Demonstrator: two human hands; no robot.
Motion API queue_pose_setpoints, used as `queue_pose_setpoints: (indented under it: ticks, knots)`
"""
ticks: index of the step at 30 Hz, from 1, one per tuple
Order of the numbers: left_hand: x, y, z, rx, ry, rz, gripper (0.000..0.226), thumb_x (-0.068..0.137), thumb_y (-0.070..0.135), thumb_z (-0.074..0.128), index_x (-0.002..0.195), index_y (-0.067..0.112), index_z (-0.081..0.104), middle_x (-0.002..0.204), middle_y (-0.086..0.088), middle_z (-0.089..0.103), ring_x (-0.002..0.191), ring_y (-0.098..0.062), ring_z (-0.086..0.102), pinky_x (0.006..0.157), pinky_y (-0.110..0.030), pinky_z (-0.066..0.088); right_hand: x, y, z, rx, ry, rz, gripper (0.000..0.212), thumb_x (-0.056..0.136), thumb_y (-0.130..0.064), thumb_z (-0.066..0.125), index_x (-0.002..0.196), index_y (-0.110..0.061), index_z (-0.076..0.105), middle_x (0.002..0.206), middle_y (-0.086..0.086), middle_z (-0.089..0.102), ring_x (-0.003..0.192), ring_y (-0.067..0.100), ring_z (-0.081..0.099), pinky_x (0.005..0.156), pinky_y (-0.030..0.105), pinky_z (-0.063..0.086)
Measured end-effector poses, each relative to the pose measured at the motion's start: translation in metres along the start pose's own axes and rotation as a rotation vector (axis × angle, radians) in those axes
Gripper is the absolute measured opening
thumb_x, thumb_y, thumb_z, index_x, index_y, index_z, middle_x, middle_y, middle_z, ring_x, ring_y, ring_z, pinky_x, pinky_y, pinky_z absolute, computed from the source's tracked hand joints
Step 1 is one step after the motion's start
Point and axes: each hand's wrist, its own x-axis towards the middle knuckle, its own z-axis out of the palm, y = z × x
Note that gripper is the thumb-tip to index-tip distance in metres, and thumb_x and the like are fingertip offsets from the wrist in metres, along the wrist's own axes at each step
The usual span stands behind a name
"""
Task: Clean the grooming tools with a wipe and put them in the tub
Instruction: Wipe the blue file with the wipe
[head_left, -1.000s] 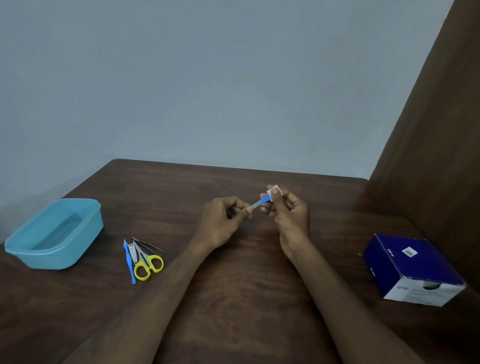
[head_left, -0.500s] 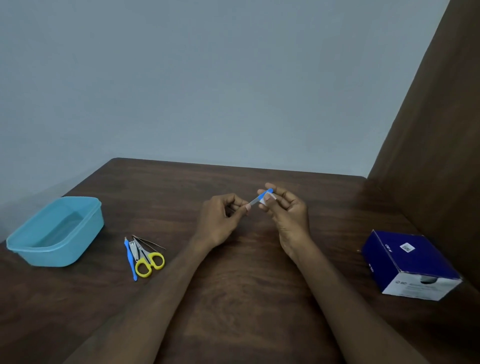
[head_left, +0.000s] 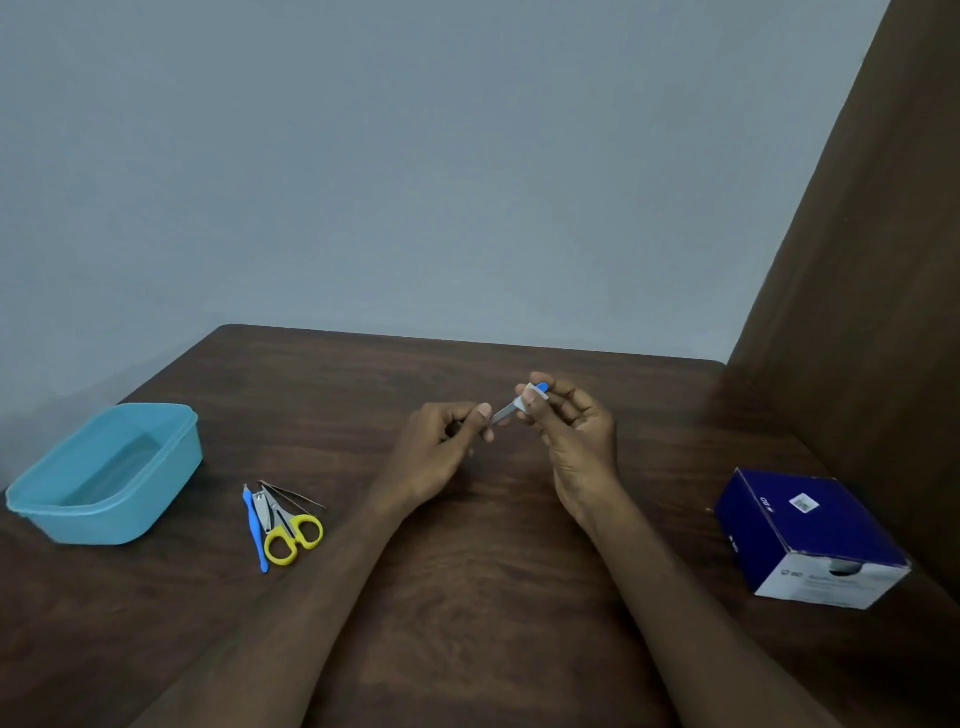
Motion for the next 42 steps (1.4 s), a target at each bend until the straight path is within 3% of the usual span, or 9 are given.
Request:
queue_pose_setpoints:
  ticks: [4,11,15,19,26,29,35,39,42]
  knots:
    - [0.005,-0.009,-0.001,-0.095,-0.111,-0.003,0.031,0.109,0.041,0.059,0.09,0.029,0.081,0.101,0.006,0.081,0.08,-0.025,0.068,0.077,-0.043,0.054,0.0,-0.001,0.001,0.019,-0.041,0.01,0.021,0.09,0.007,0.076,0.107,-0.006,0.075,0.102,0.001,0.082,0.107,0.018,0.077,0.097,0.04,0.059]
    - [0.008,-0.01,0.0,-0.279,-0.113,-0.057,0.013,0.099,0.024,0.075,0.108,0.023,0.085,0.103,0.002,0.083,0.097,-0.015,0.072,0.09,-0.03,0.055,0.0,-0.002,-0.001,0.016,-0.115,-0.002,0.034,0.098,0.006,0.067,0.129,-0.007,0.07,0.113,0.006,0.082,0.11,0.021,0.077,0.094,0.029,0.06]
    - [0.005,-0.011,0.0,-0.203,-0.113,-0.04,0.014,0.098,0.025,0.077,0.11,0.024,0.084,0.098,0.004,0.083,0.097,-0.021,0.076,0.09,-0.035,0.058,-0.002,0.0,0.001,-0.039,-0.066,0.013,0.029,0.096,0.0,0.073,0.125,-0.008,0.072,0.111,0.011,0.082,0.11,0.023,0.077,0.09,0.03,0.061]
    - [0.006,-0.008,0.0,-0.171,-0.125,-0.045,0.014,0.098,0.024,0.077,0.11,0.024,0.084,0.096,0.008,0.082,0.092,-0.011,0.076,0.084,-0.022,0.056,0.0,0.0,0.002,-0.042,0.027,0.031,0.014,0.102,-0.013,0.069,0.113,-0.006,0.075,0.102,0.012,0.082,0.103,0.028,0.079,0.079,0.028,0.064]
    - [0.002,-0.009,0.0,-0.113,-0.058,-0.034,0.011,0.098,0.025,0.077,0.106,0.025,0.085,0.089,0.005,0.081,0.084,-0.023,0.075,0.078,-0.039,0.058,-0.001,-0.001,0.0,-0.135,-0.069,0.031,0.034,0.091,0.001,0.079,0.124,-0.009,0.072,0.109,0.008,0.082,0.109,0.022,0.078,0.096,0.035,0.062]
    - [0.0,-0.01,0.0,-0.092,-0.04,-0.014,0.009,0.098,0.024,0.078,0.103,0.025,0.085,0.087,0.004,0.081,0.085,-0.031,0.074,0.079,-0.043,0.059,-0.001,0.002,0.006,-0.092,-0.007,0.055,0.022,0.094,-0.009,0.079,0.115,-0.007,0.072,0.104,0.01,0.083,0.102,0.027,0.08,0.09,0.038,0.063]
    - [0.005,-0.012,0.004,-0.054,-0.033,-0.012,0.007,0.098,0.024,0.078,0.1,0.025,0.085,0.082,0.009,0.079,0.072,-0.006,0.067,0.07,-0.031,0.054,0.006,0.003,0.002,-0.01,-0.044,0.077,0.018,0.105,-0.004,0.063,0.122,-0.004,0.068,0.113,0.015,0.08,0.099,0.027,0.08,0.08,0.03,0.064]
    - [0.008,-0.016,0.005,-0.022,-0.002,-0.007,0.006,0.097,0.025,0.079,0.096,0.025,0.085,0.08,0.004,0.079,0.068,-0.01,0.065,0.065,-0.033,0.051,0.004,0.005,0.0,-0.067,-0.099,0.075,0.038,0.096,0.015,0.064,0.129,-0.005,0.065,0.116,0.009,0.081,0.107,0.024,0.078,0.085,0.031,0.063]
    - [0.007,-0.013,0.004,0.002,-0.009,0.006,0.007,0.097,0.026,0.079,0.099,0.029,0.085,0.082,0.01,0.079,0.069,-0.01,0.068,0.066,-0.031,0.054,0.004,0.007,0.002,-0.073,-0.053,0.068,0.022,0.097,0.002,0.071,0.117,-0.005,0.068,0.109,0.009,0.082,0.108,0.024,0.078,0.087,0.032,0.064]
